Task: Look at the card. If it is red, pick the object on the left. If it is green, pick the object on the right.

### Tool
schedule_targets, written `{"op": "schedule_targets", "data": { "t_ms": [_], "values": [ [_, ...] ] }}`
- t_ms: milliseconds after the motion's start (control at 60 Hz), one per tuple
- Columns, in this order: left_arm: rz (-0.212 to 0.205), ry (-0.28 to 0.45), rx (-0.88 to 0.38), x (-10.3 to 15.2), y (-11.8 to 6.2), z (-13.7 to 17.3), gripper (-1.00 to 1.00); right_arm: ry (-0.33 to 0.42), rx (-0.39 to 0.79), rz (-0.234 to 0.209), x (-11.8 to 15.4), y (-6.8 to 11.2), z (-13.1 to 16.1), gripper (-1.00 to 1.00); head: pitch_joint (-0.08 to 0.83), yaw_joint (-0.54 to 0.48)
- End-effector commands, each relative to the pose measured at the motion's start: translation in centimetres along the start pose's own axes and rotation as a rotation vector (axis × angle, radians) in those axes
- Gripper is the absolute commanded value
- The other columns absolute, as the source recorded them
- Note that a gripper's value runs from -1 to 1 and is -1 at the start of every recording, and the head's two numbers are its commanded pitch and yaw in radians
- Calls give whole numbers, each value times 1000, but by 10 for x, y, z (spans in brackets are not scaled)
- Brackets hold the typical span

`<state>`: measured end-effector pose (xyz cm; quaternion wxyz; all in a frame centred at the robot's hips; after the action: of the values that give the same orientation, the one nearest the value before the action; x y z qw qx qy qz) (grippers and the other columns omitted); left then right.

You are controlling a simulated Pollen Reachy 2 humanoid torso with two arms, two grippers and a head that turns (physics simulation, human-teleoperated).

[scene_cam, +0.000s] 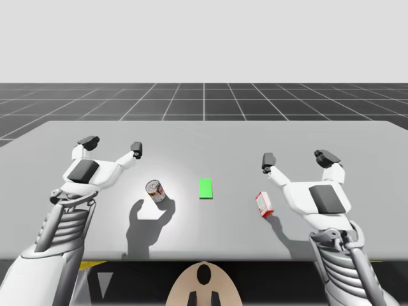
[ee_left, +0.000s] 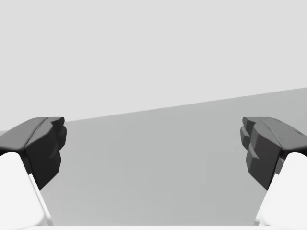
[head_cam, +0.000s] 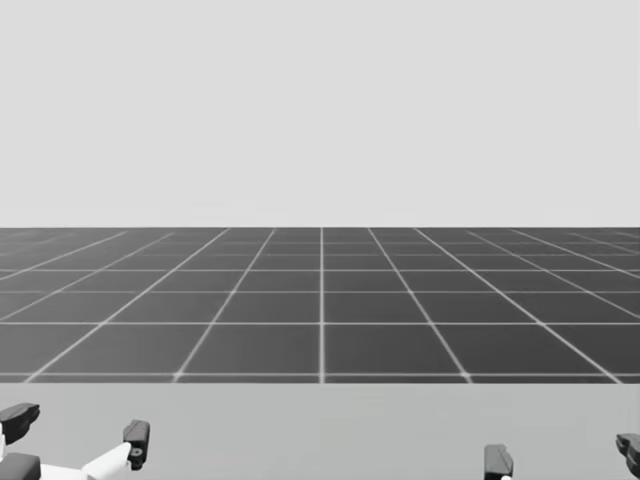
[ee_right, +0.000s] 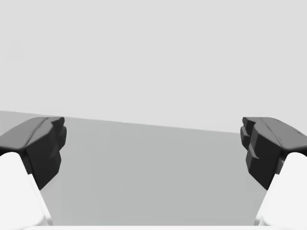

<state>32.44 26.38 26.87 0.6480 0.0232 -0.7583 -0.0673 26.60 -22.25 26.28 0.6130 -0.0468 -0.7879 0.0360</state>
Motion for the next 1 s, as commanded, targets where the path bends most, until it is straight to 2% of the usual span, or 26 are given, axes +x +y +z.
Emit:
{"op": "schedule_targets", "data": {
  "t_ms": [17, 133, 333, 667, 867, 1000],
  "values": [
    [-6, 1, -1, 0, 0, 0, -1000, -13, -27, -36, 1, 1, 2, -1000, 5, 6],
    [-15, 1, 4, 0, 0, 0, -1000, -32, -28, -46, 5, 0, 2, -1000, 58, 13],
    [-25, 5, 6, -1, 0, 0, -1000, -32, -38, -29, 6, -1, 1, -1000, 283, 7],
    [-31, 16, 5, -1, 1, -1, -1000, -27, -28, -19, 4, 0, 0, -1000, 563, 5],
    [-29, 19, 3, -1, 2, -2, -1000, -31, -30, -16, 5, -2, 0, -1000, 678, 1],
    [-29, 18, 4, 0, 2, -2, -1000, -34, -29, -15, 5, -1, 0, -1000, 711, -7]
  ]
}}
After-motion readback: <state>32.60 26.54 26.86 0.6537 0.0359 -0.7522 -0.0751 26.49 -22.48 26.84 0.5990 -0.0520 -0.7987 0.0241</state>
